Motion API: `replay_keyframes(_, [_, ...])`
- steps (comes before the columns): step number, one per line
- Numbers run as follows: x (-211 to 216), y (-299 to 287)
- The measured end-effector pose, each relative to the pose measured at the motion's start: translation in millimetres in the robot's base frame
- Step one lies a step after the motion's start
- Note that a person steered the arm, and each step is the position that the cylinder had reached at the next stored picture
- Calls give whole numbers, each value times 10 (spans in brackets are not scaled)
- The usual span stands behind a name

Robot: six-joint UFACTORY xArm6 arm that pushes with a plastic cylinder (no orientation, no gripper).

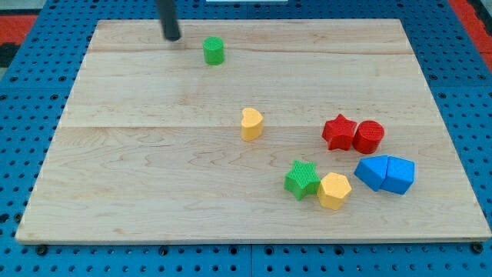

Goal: Push the green circle towards the heart

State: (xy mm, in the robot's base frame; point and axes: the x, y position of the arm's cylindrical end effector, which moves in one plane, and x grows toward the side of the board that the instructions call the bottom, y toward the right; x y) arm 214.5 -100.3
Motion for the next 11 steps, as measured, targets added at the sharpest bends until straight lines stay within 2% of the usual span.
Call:
replay_keyframes(1, [790,744])
replay_keyframes(2, [1244,527])
replay_keyframes(3, [787,500])
replay_keyframes(5, [1569,409])
replay_keyframes(6, [1142,-40])
replay_keyframes(7, [1557,-695])
replay_keyframes(8, [1659,248])
replay_keyframes(9, [1420,122])
replay_keyframes(10, [1153,1112])
replay_keyframes(11, [2051,1201])
